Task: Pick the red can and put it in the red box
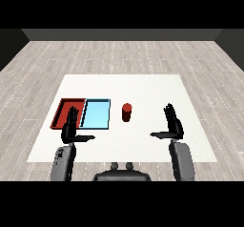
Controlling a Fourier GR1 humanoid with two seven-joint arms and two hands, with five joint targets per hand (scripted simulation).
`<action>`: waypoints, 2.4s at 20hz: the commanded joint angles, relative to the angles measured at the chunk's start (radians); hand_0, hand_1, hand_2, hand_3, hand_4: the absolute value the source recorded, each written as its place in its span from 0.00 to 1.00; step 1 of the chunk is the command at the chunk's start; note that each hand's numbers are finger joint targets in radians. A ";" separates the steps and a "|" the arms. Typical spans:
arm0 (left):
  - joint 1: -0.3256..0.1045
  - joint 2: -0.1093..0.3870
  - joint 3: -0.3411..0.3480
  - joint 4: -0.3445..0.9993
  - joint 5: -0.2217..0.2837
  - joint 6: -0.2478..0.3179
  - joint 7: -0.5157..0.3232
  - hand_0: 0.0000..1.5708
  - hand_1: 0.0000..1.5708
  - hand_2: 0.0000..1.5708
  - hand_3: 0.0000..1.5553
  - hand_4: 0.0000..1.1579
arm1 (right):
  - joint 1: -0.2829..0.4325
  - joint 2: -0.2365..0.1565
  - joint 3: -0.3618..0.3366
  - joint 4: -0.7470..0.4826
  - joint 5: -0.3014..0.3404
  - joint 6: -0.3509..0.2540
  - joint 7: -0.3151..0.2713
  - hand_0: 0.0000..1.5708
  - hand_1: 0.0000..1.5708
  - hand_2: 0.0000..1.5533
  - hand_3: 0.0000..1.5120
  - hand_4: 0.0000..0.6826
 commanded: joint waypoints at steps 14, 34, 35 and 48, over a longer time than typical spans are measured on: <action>0.036 0.031 0.043 -0.059 0.033 -0.053 -0.013 0.00 0.00 0.00 0.00 0.00 | -0.119 0.021 -0.015 0.135 -0.039 -0.008 0.044 0.00 0.00 0.00 0.00 0.00; 0.021 0.003 0.048 -0.022 0.054 -0.061 -0.023 0.00 0.00 0.00 0.00 0.00 | -0.261 0.061 0.066 0.397 -0.105 -0.026 -0.034 0.00 0.00 0.00 0.00 0.00; -0.007 -0.001 0.041 -0.012 0.024 -0.033 -0.009 0.00 0.00 0.00 0.00 0.00 | -0.215 0.100 0.120 0.292 -0.084 -0.091 0.022 0.00 0.00 0.00 0.00 0.00; 0.057 -0.036 0.006 -0.076 0.020 -0.027 -0.023 0.00 0.00 0.00 0.00 0.00 | -0.449 0.101 0.165 0.768 -0.135 -0.152 -0.242 0.00 0.00 0.00 0.00 0.00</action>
